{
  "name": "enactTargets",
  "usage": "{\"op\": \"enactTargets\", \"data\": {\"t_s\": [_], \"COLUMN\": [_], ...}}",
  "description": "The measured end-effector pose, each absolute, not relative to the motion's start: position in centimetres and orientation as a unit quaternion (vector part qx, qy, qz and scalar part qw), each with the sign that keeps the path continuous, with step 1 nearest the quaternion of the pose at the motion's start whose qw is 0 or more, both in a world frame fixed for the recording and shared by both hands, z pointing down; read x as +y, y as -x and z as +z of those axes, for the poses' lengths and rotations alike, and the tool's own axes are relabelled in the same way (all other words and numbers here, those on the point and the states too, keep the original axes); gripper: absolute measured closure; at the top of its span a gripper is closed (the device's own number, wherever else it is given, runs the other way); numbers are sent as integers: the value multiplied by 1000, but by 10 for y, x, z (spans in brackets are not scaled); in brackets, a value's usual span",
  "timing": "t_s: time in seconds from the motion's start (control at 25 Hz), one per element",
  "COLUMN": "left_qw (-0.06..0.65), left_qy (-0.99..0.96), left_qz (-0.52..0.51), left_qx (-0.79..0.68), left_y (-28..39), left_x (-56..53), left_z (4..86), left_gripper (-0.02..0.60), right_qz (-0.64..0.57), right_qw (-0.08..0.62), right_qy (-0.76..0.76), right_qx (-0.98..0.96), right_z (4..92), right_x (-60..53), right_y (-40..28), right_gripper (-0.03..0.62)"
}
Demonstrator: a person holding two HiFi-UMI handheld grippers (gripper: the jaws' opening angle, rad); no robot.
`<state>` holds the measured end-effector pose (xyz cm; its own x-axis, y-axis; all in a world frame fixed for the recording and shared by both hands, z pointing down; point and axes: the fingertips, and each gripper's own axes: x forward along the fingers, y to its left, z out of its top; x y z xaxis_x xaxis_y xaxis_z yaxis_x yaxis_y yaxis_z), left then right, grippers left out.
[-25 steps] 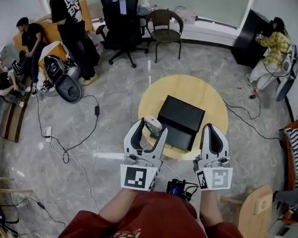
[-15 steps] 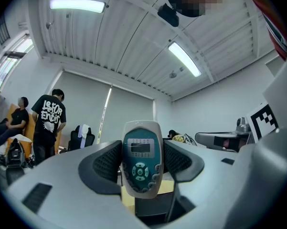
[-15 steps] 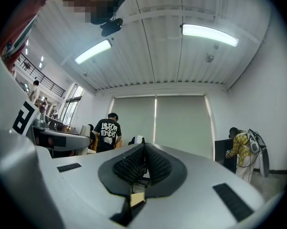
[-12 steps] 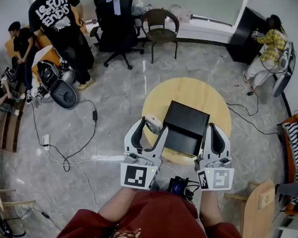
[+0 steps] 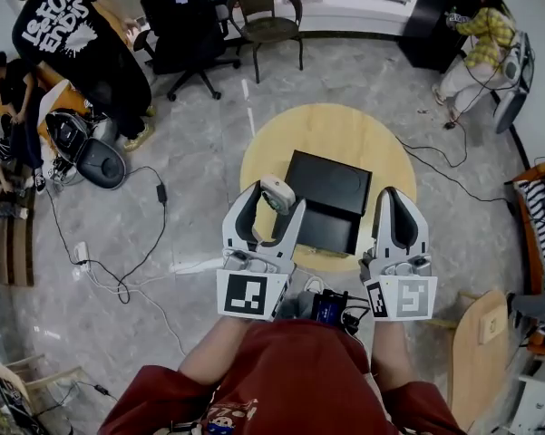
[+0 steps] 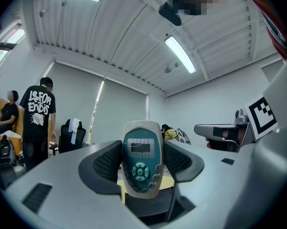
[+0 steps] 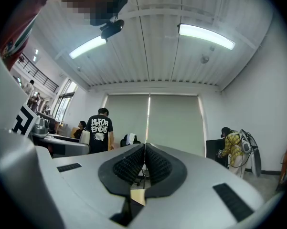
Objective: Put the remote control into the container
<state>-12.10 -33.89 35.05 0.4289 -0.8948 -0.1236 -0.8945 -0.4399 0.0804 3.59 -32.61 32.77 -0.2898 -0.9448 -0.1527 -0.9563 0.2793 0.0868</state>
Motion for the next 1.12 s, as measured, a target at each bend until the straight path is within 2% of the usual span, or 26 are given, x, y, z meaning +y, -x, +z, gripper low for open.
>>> {"op": "enactTargets", "data": {"t_s": [0.32, 0.52, 0.72, 1.12], "left_qw": [-8, -35, -16, 25], "left_qy": [-858, -872, -883, -895], "left_qz": [-53, 0, 98, 203], "left_qx": [-510, -489, -459, -396], "left_y": [83, 67, 55, 28], "left_x": [-357, -360, -358, -363], "left_z": [364, 379, 416, 474], "left_gripper": [318, 318, 318, 318], "right_qz": [74, 69, 66, 61], "right_qw": [40, 44, 47, 45], "right_qy": [602, 602, 603, 606], "right_qx": [794, 794, 794, 792], "right_z": [333, 334, 337, 340], "right_x": [-347, -355, -356, -358], "right_y": [-67, -79, -85, -97], "right_gripper": [570, 570, 570, 569]}}
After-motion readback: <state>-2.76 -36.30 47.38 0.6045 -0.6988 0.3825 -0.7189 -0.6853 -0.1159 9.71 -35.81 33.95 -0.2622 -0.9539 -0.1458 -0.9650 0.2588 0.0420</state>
